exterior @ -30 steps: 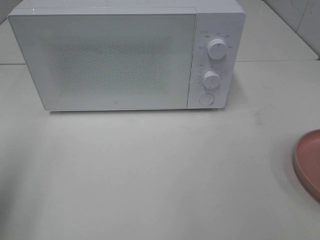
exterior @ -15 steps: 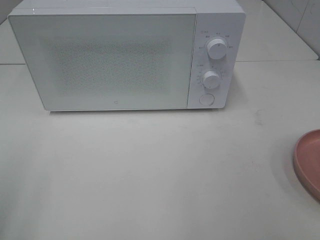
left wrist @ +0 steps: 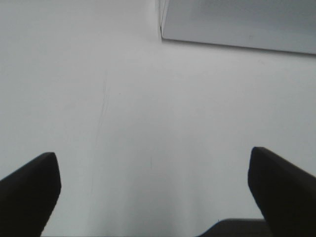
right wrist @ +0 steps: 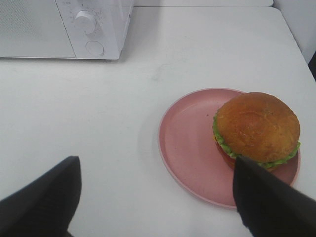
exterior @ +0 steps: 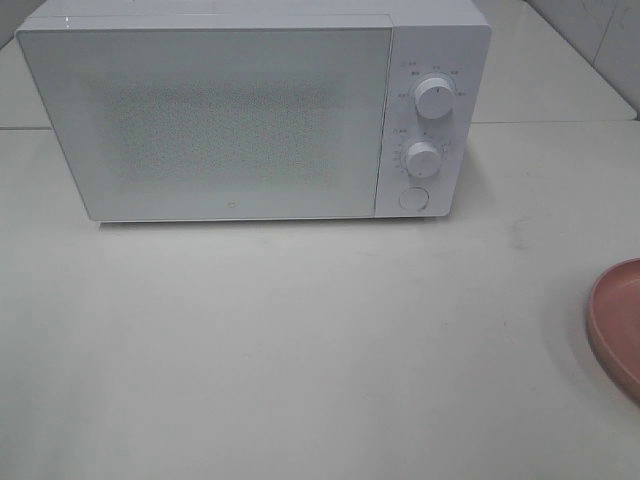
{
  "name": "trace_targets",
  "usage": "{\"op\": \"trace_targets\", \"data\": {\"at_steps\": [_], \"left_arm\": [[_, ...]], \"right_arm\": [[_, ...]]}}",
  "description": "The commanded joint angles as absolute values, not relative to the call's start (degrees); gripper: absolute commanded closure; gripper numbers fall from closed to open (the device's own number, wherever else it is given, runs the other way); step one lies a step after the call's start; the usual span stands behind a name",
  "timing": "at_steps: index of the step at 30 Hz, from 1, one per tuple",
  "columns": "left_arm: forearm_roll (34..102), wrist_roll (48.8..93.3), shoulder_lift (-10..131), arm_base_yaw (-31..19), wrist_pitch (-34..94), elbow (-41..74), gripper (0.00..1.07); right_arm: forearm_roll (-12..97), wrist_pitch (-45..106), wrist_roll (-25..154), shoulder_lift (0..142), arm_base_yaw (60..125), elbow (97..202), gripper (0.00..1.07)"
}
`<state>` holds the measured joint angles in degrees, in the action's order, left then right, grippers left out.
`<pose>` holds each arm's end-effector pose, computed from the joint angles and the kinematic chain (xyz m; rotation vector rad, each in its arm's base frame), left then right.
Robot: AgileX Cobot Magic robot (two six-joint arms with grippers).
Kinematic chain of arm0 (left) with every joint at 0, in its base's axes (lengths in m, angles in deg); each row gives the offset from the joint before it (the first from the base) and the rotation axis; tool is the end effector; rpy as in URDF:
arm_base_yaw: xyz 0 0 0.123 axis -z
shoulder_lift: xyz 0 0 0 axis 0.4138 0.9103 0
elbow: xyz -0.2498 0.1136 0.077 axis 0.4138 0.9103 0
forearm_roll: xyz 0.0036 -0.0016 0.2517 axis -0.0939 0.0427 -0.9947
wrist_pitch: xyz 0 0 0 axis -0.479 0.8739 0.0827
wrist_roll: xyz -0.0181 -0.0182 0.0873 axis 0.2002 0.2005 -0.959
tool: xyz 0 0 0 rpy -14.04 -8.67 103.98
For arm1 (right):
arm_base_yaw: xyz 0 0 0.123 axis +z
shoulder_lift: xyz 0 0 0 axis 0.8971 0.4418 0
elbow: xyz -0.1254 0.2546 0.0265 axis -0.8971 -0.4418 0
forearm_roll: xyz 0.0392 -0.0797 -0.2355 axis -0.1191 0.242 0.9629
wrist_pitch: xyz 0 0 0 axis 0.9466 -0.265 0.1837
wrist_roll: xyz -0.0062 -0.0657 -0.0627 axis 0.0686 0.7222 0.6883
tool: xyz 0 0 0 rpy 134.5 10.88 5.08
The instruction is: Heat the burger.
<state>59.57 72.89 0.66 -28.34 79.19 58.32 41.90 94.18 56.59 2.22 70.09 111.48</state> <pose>0.0192 -0.0072 0.2779 -0.0427 2.1725 -0.0758 -0.0074 0.0006 0.2830 -0.0474 2.0143 0.1323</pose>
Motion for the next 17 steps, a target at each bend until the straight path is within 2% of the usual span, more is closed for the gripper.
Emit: {"op": "trace_targets", "data": {"at_steps": [1,17], "left_arm": [[59.86,72.66,-6.91,-28.63,78.51,58.55,0.09],[58.82,71.85,-9.66,-28.29,78.62,58.55,0.09]], "right_arm": [[42.08,93.55,57.16,0.62,69.86,111.37,0.31],[42.13,93.55,56.59,1.08,69.91,111.37,0.31]]}}
